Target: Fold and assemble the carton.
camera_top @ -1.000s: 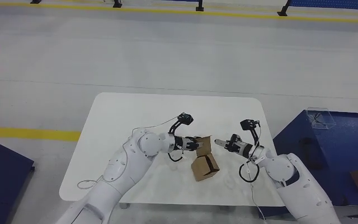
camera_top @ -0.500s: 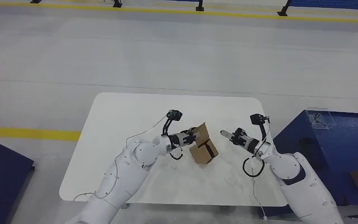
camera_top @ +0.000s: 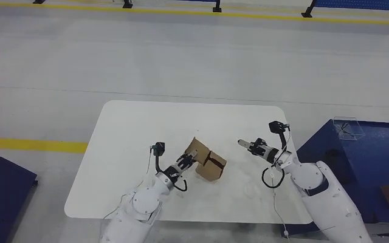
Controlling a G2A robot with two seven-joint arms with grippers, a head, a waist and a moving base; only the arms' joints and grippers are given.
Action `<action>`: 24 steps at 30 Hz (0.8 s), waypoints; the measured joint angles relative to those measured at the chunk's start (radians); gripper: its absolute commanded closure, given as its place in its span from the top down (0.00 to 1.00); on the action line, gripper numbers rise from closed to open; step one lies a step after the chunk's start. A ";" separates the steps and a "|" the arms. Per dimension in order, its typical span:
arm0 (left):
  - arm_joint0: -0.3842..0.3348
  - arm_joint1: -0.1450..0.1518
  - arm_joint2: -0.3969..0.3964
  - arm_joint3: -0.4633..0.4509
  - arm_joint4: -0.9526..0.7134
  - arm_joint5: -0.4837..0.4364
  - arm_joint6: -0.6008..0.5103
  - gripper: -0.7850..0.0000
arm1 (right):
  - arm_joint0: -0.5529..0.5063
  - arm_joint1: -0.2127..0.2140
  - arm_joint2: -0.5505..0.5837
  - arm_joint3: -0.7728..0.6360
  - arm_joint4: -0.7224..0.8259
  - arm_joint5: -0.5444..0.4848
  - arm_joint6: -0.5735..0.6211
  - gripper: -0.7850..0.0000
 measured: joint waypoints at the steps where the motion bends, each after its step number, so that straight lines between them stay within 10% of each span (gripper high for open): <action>1: -0.002 -0.001 0.008 0.008 -0.001 0.021 -0.006 0.00 | 0.004 -0.002 -0.005 0.002 -0.005 0.002 0.001 1.00; 7: -0.038 -0.005 0.028 0.051 0.006 0.058 -0.035 0.00 | 0.012 -0.006 -0.032 -0.001 -0.083 0.022 0.011 1.00; 8: -0.039 -0.005 0.029 0.051 0.011 0.054 -0.035 0.36 | 0.012 -0.006 -0.036 -0.002 -0.104 0.027 0.013 1.00; 9: -0.039 -0.004 0.030 0.049 0.019 0.049 -0.035 1.00 | 0.011 -0.006 -0.041 -0.001 -0.127 0.033 0.013 1.00; 24: -0.035 0.015 0.087 -0.025 0.332 -0.120 -0.047 1.00 | 0.038 -0.015 -0.142 0.052 -0.420 -0.020 0.072 1.00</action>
